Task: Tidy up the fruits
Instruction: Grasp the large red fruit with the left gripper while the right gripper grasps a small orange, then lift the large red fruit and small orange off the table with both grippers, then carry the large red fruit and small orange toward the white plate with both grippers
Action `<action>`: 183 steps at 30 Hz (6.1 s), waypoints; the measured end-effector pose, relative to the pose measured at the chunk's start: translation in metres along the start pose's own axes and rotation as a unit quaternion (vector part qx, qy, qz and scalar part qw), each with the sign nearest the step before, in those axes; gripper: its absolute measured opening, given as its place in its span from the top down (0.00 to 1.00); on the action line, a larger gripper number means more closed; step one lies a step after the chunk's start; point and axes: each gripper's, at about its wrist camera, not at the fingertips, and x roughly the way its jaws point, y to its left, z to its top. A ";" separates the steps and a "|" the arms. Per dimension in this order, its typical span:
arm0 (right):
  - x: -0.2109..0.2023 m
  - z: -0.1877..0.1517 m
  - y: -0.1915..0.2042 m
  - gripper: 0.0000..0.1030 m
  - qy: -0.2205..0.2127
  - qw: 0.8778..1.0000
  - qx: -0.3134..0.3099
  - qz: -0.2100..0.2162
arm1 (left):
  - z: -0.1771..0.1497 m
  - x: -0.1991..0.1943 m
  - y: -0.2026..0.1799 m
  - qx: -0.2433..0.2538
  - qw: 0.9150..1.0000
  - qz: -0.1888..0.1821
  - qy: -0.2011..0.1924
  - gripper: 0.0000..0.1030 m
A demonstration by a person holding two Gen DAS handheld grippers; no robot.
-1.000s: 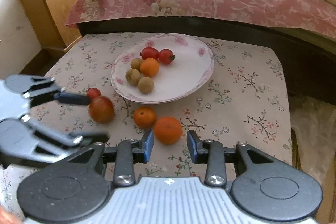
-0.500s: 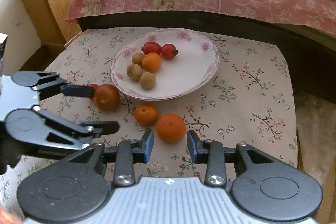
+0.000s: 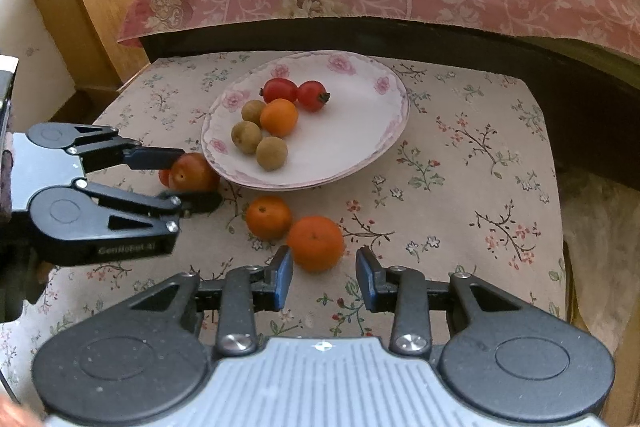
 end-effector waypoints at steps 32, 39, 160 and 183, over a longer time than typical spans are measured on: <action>0.014 0.003 0.009 0.65 -0.001 1.000 -0.025 0.005 | -0.022 -0.034 -0.016 0.019 0.998 -0.055 0.021 0.41; 0.030 0.008 0.004 0.65 0.003 1.000 -0.014 0.003 | -0.021 -0.022 -0.018 0.021 0.998 -0.057 0.027 0.41; -0.016 -0.026 0.050 0.65 0.018 0.999 -0.044 0.007 | -0.031 -0.051 -0.024 0.011 0.998 -0.048 0.050 0.51; -0.027 -0.006 0.043 0.65 -0.019 0.999 -0.026 -0.003 | -0.004 -0.059 -0.016 0.000 0.999 -0.037 0.011 0.52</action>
